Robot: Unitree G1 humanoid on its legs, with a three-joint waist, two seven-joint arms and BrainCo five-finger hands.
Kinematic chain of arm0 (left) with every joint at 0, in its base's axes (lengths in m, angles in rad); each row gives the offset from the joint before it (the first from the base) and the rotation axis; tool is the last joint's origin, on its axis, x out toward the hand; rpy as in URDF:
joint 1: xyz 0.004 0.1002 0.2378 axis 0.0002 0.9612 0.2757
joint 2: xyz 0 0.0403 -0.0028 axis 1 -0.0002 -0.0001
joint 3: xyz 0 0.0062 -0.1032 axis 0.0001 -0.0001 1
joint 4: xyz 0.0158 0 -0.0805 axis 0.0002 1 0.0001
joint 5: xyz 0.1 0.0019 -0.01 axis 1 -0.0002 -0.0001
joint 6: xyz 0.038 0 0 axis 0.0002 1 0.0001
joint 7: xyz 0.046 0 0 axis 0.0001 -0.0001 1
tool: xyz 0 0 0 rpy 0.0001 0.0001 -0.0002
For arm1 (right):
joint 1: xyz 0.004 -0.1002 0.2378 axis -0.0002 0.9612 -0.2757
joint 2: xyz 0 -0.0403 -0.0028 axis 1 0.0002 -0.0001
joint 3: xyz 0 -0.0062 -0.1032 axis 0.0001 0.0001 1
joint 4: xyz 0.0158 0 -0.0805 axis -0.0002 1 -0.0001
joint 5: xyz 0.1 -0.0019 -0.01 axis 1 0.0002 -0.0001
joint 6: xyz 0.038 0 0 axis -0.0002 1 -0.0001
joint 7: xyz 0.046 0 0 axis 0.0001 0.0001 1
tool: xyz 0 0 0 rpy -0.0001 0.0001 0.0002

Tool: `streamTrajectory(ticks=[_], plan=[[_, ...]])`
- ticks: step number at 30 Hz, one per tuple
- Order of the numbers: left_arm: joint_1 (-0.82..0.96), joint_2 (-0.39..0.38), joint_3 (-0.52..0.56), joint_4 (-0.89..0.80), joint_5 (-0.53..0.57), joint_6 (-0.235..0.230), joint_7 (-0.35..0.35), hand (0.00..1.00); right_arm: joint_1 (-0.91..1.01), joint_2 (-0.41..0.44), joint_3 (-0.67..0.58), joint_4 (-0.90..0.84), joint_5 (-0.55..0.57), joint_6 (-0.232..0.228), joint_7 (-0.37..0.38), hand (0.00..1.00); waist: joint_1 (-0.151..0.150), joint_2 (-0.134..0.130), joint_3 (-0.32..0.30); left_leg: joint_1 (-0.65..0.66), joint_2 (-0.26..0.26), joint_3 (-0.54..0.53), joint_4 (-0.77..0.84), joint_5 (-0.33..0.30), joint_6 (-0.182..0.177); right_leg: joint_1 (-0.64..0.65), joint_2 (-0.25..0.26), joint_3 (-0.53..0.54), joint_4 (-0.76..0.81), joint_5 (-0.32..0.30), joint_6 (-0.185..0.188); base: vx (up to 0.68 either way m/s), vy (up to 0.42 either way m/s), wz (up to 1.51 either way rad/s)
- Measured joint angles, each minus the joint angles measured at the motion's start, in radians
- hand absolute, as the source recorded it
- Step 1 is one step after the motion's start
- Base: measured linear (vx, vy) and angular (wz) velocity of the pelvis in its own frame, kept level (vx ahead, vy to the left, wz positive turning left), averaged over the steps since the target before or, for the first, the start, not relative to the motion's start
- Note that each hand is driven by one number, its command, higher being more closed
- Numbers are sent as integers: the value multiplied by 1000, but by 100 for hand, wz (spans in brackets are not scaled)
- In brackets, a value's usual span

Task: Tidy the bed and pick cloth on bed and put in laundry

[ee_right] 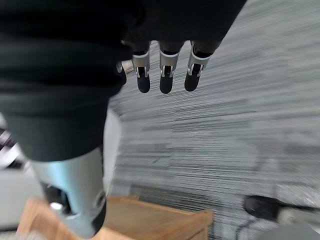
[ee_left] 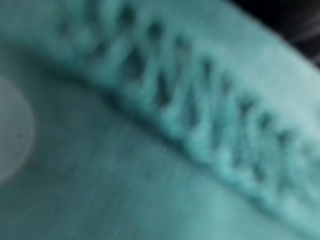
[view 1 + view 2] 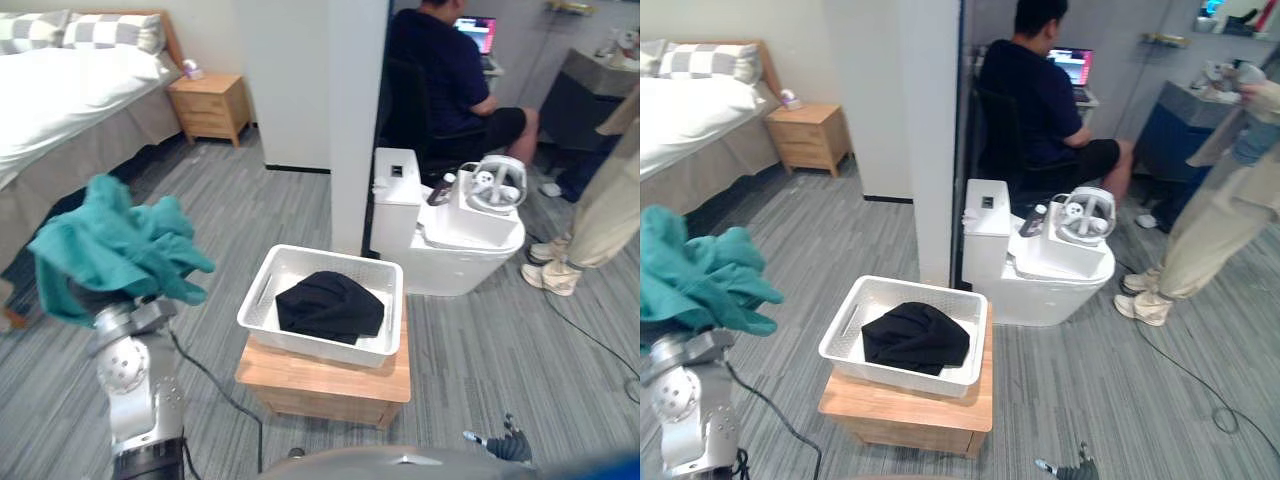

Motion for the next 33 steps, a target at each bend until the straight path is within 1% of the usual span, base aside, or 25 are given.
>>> streamTrajectory(ticks=[1,2,3,4,6,7,8,10,11,12,13,16,18,22,24,26,27,30,31,33], plan=[[-42,18,-39,55,48,10,-29,100,17,11,-16,1,0,-11,20,0,-12,3,-6,13,0,24,0,-5,1,2,1,23,-1,7,-1,31,14,-54],[-57,21,-52,80,67,12,-40,100,23,16,-23,1,-1,-14,26,0,-21,-5,-11,21,1,32,0,-8,0,5,1,29,0,7,-1,51,31,-55],[-89,20,-85,152,112,14,-64,100,46,24,-30,3,0,-29,43,0,-49,2,-19,33,0,54,0,-17,0,4,1,51,2,7,-1,45,31,-45],[-108,21,-106,194,134,15,-74,100,54,26,-31,10,0,-35,53,0,-61,2,-19,40,0,68,0,-21,0,3,1,59,4,7,-1,46,34,-44],[-138,21,-141,266,179,14,-83,100,66,34,-49,26,0,-48,71,0,-71,2,-19,46,1,94,0,-28,-1,-8,4,85,7,7,-2,48,34,-41],[-151,21,-163,321,223,12,-82,100,73,39,-69,36,0,-57,85,0,-83,3,-19,46,0,108,0,-34,-2,-17,5,102,11,7,-2,60,35,-40],[-158,21,-172,347,248,12,-81,100,77,42,-79,38,0,-60,91,0,-87,3,-19,47,0,113,0,-36,-2,-20,7,106,12,7,-2,78,21,-33],[-171,24,-216,451,332,11,-76,100,84,55,-130,59,4,-65,119,0,-95,4,-20,54,0,135,0,-46,-10,-30,12,130,19,4,-7,98,15,-31],[-173,26,-226,475,345,11,-75,100,85,55,-137,67,4,-65,125,0,-98,5,-21,56,0,138,0,-47,-12,-30,12,133,19,4,-7,109,25,-22],[-183,29,-241,529,374,13,-75,100,84,56,-154,78,6,-65,140,0,-109,6,-21,58,-2,146,0,-48,-12,-31,12,135,21,7,-9,138,34,-14],[-197,30,-244,588,399,18,-75,100,82,58,-174,82,8,-65,152,0,-111,7,-21,61,-3,155,1,-49,-12,-34,13,139,23,6,-11,116,28,-13],[-211,45,-246,658,431,37,-75,100,81,62,-206,87,12,-64,169,0,-115,10,-20,71,-1,161,1,-56,-21,-34,17,152,23,3,-16,135,20,-12],[-229,61,-254,715,443,55,-74,100,80,62,-228,87,13,-61,181,0,-121,17,-15,72,2,179,4,-59,-25,-39,26,162,24,2,-18,117,-5,-14],[-242,67,-252,775,466,62,-62,100,74,62,-247,87,14,-53,196,0,-123,33,2,69,10,208,5,-62,-30,-68,34,189,47,-1,-24,29,-15,-22],[-247,67,-252,790,466,81,-62,100,72,62,-245,86,43,-53,203,0,-131,49,21,52,15,213,2,-61,-30,-94,41,195,63,-6,-30,-51,-22,-18],[-266,67,-252,822,466,86,-64,100,67,63,-236,86,58,-52,207,0,-133,53,36,37,19,216,1,-56,-32,-121,46,199,80,-10,-34,-64,-40,-12],[-282,67,-252,841,466,97,-65,100,59,64,-223,86,80,-52,208,0,-133,51,43,17,23,229,1,-52,-31,-150,50,202,94,-12,-36,-63,-47,-12],[-312,67,-265,889,483,104,-86,100,11,63,-207,78,129,-53,219,0,-133,37,73,-24,29,240,1,-36,-30,-207,57,213,108,-7,-34,-57,-55,-10],[-316,63,-275,913,484,107,-102,100,-9,62,-197,68,140,-53,221,0,-135,32,92,-36,30,243,1,-32,-31,-220,59,215,107,-2,-33,-32,-48,-7],[-312,52,-298,958,484,123,-127,100,-15,63,-184,41,162,-54,230,0,-132,31,99,-55,33,249,2,-28,-30,-241,62,218,106,4,-34,17,-26,-8]])
